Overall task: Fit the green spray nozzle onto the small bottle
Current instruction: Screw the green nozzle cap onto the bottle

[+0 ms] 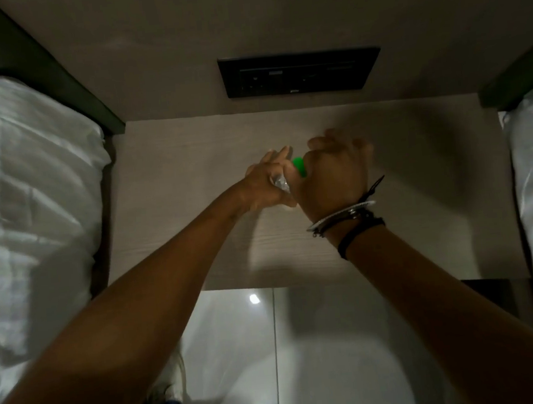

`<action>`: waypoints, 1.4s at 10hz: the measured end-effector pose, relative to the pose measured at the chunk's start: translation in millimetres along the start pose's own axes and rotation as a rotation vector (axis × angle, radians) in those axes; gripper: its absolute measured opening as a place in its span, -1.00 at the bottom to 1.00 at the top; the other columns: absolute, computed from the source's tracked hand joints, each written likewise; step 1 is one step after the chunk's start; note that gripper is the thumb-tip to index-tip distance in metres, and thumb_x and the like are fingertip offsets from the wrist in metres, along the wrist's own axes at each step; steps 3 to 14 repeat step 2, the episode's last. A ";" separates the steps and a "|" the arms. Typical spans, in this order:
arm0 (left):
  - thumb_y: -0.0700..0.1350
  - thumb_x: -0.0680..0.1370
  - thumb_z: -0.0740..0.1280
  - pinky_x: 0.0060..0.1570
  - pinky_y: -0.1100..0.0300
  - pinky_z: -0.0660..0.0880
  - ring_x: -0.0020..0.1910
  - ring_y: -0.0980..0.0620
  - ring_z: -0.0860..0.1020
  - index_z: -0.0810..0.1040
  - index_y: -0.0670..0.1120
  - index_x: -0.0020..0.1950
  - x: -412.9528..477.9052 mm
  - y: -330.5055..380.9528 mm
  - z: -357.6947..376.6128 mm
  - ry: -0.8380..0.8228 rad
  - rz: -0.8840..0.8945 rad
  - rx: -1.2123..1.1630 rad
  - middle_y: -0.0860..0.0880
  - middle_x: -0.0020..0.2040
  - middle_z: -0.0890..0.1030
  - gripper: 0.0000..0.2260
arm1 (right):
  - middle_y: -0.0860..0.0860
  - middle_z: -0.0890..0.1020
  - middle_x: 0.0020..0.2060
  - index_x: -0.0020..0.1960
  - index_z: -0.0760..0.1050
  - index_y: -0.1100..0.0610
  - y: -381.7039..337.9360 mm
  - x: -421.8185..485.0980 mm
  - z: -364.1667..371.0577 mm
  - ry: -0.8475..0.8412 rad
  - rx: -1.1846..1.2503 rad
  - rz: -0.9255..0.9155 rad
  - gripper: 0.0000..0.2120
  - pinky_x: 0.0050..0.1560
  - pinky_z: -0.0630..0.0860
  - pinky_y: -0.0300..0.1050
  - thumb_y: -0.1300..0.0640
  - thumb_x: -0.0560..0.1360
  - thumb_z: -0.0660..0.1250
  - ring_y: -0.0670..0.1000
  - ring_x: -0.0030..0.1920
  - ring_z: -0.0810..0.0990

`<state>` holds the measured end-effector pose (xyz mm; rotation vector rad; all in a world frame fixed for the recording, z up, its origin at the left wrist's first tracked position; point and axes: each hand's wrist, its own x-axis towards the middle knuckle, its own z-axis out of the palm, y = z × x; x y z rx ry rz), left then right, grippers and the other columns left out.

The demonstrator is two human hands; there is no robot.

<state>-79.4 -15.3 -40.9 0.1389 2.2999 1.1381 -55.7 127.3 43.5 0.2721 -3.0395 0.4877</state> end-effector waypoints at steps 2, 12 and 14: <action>0.02 0.39 0.52 0.47 -0.03 -0.23 0.58 -0.03 -0.16 0.06 -0.02 0.56 2.0 1.3 1.9 0.024 -0.049 0.144 -0.05 0.62 -0.04 -0.11 | 0.12 0.65 0.08 -0.18 0.60 0.20 -8.5 -4.5 0.7 -0.084 -0.091 0.135 -0.44 0.35 0.21 0.27 -0.26 0.47 0.11 0.14 0.36 0.37; 0.02 0.39 0.52 0.47 -0.03 -0.23 0.58 -0.03 -0.16 0.06 -0.02 0.56 2.0 1.3 1.9 0.024 -0.049 0.144 -0.05 0.62 -0.04 -0.11 | 0.12 0.65 0.08 -0.18 0.60 0.20 -8.5 -4.5 0.7 -0.084 -0.091 0.135 -0.44 0.35 0.21 0.27 -0.26 0.47 0.11 0.14 0.36 0.37; 0.02 0.39 0.52 0.47 -0.03 -0.23 0.58 -0.03 -0.16 0.06 -0.02 0.56 2.0 1.3 1.9 0.024 -0.049 0.144 -0.05 0.62 -0.04 -0.11 | 0.12 0.65 0.08 -0.18 0.60 0.20 -8.5 -4.5 0.7 -0.084 -0.091 0.135 -0.44 0.35 0.21 0.27 -0.26 0.47 0.11 0.14 0.36 0.37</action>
